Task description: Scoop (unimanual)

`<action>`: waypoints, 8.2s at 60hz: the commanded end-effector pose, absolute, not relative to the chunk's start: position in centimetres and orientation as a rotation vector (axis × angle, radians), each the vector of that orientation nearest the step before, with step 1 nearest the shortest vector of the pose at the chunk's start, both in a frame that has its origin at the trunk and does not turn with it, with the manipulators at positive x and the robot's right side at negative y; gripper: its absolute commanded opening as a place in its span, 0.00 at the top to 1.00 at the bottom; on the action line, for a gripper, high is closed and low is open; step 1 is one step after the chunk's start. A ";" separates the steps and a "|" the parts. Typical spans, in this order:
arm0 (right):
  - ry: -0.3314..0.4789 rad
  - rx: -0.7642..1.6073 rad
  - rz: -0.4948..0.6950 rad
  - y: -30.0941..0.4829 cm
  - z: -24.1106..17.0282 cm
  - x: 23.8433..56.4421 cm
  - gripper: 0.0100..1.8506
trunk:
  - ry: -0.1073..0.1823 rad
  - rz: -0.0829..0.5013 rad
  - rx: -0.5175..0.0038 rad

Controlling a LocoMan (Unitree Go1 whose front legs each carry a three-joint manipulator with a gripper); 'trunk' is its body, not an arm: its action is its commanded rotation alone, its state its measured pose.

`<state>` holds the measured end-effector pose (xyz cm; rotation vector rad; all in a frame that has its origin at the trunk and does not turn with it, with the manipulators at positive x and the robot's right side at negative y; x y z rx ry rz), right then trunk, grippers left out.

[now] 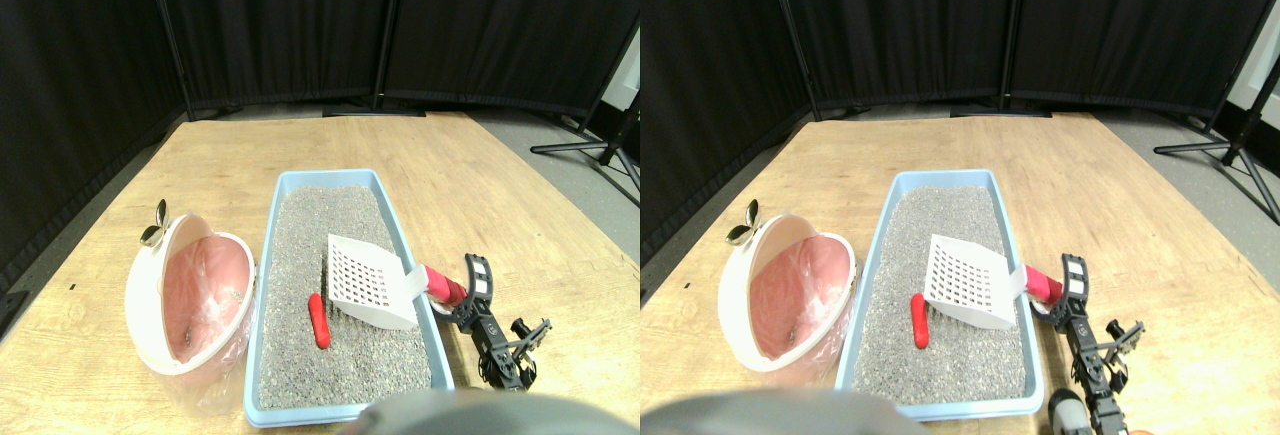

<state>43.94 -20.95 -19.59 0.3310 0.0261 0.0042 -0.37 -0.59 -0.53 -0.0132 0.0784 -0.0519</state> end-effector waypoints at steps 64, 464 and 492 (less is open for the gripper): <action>0.025 0.344 0.035 -20.9 -20.4 46.7 0.98 | 0.125 -0.013 -0.055; -0.113 0.428 0.336 -14.7 -9.9 51.1 0.98 | 0.111 0.187 -0.263; -0.101 0.158 0.401 -12.8 -8.0 50.6 0.98 | 0.106 0.225 -0.284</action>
